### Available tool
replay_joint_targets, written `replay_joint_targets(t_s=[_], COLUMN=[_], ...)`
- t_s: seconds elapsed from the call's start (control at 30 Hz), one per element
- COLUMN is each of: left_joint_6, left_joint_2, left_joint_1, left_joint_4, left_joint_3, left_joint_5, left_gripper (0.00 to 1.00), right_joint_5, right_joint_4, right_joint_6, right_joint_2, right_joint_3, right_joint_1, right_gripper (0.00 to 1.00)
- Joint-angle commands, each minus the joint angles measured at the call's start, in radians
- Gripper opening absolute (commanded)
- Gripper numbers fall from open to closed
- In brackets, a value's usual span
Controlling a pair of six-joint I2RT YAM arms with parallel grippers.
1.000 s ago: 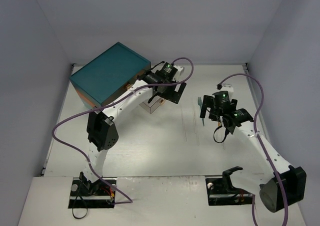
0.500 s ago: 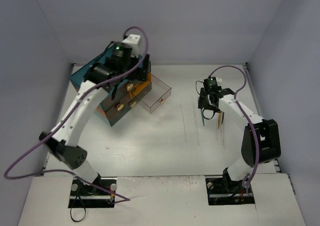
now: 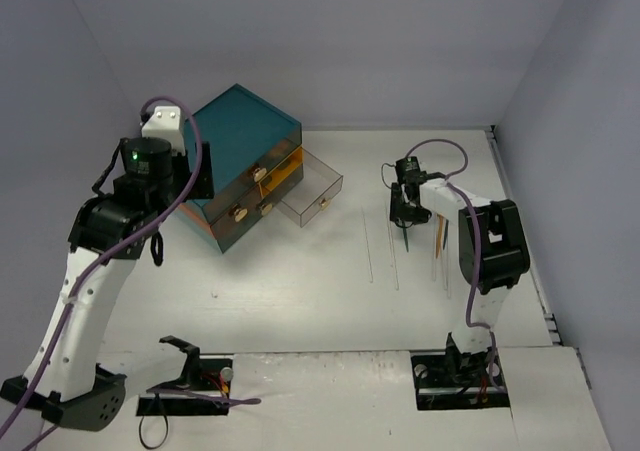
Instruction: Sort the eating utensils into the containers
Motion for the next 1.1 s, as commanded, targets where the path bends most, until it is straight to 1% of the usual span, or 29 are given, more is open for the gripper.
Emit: replay_joint_targets(t_s=[0.0,0.1,0.27,0.3,0.4,0.5,0.57,0.7,0.83,0.97,1.07], left_joint_6=[0.016,0.001,-0.018,-0.020,-0.030,-0.039,-0.046,-0.054,-0.058,-0.055,-0.049], left_joint_2=[-0.078,-0.140,-0.158,-0.159,-0.162,-0.165,-0.173,-0.175,-0.179,-0.199,-0.202], left_joint_1=[0.004,0.004,0.004,0.004,0.004,0.004,0.004,0.004,0.004,0.004,0.004], left_joint_4=[0.000,0.000,-0.010,-0.011,-0.012,-0.015,-0.015,-0.014,-0.018,-0.029,-0.045], left_joint_3=[-0.042,-0.079,-0.100,-0.103,-0.111,-0.121,-0.131,-0.141,-0.146,-0.144,-0.138], left_joint_5=[-0.080,-0.089,-0.083,-0.079,-0.066,-0.064,-0.069,-0.067,-0.055,-0.060,-0.062], left_gripper=[0.88,0.88,0.88,0.88,0.88,0.88,0.88,0.88,0.88,0.88,0.88], right_joint_5=[-0.008,-0.005,0.019,0.029,0.044,0.031,0.026,0.027,0.015,0.020,0.021], right_joint_4=[0.039,0.050,0.059,0.058,0.055,0.053,0.050,0.051,0.054,0.068,0.080], right_joint_6=[-0.023,-0.027,-0.051,-0.056,-0.071,-0.074,-0.074,-0.034,0.047,0.121,0.156], right_joint_2=[0.023,0.058,0.074,0.072,0.014,-0.086,-0.152,-0.210,-0.174,-0.076,-0.012], right_joint_3=[0.050,0.052,0.066,0.068,0.101,0.141,0.211,0.344,0.484,0.627,0.689], right_joint_1=[-0.007,-0.009,-0.010,-0.010,-0.006,0.019,0.053,0.180,0.273,0.365,0.403], right_gripper=[0.42,0.34,0.05,0.01,0.00,0.00,0.00,0.00,0.00,0.00,0.00])
